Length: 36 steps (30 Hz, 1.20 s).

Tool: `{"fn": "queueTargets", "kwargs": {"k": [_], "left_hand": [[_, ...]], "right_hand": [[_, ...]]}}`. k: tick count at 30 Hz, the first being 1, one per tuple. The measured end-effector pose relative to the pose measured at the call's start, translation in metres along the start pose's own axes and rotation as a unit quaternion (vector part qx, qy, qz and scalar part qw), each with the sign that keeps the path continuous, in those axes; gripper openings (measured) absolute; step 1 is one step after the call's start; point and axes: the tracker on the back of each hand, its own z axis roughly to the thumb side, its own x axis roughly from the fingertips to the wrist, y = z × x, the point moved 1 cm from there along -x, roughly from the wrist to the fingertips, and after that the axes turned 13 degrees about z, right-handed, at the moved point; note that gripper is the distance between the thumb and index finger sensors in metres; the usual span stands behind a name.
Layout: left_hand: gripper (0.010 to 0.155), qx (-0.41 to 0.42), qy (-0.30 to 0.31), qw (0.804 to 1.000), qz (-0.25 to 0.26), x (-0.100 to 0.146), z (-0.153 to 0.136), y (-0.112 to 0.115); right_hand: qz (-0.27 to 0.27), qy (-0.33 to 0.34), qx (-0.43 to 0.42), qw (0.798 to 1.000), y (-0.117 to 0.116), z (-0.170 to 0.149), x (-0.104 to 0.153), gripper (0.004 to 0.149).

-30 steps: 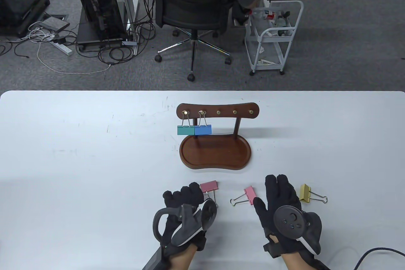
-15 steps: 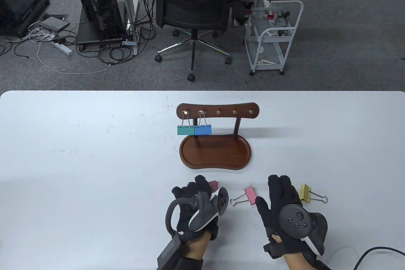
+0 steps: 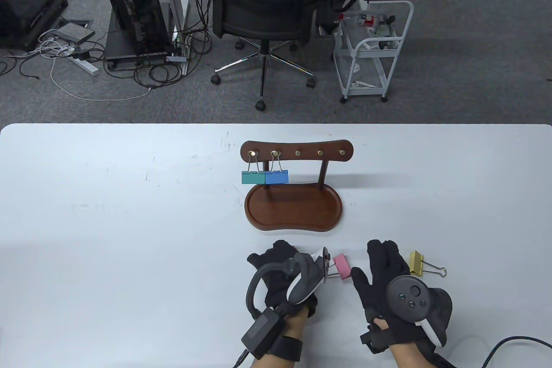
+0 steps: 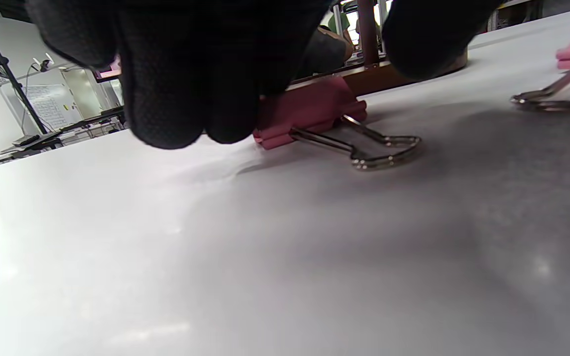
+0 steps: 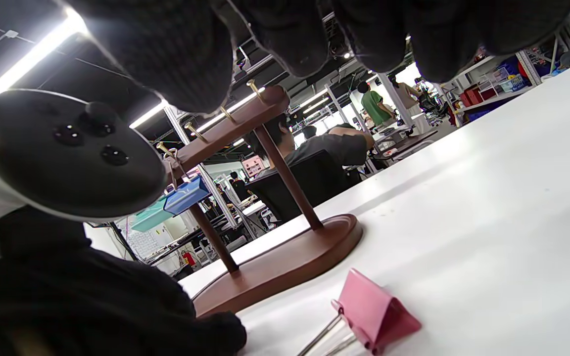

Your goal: Hook binder clip onto key rack

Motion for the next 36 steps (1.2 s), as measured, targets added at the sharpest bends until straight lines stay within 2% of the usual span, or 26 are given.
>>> {"fn": "queueTargets", "kwargs": {"k": [13, 22, 36], "left_hand": [[0.077, -0.05, -0.014, 0.999, 0.009, -0.006, 0.006, -0.002], [0.077, -0.052, -0.023, 0.998, 0.009, -0.001, 0.002, -0.014], [0.074, -0.044, -0.03, 0.998, 0.011, -0.002, 0.0, -0.015]], "right_hand": [[0.003, -0.005, -0.013, 1.0, 0.001, -0.002, -0.001, 0.076], [0.008, -0.01, -0.02, 1.0, 0.001, -0.003, 0.0, 0.076], [0.013, -0.014, -0.027, 0.999, 0.002, -0.005, -0.001, 0.076]]}}
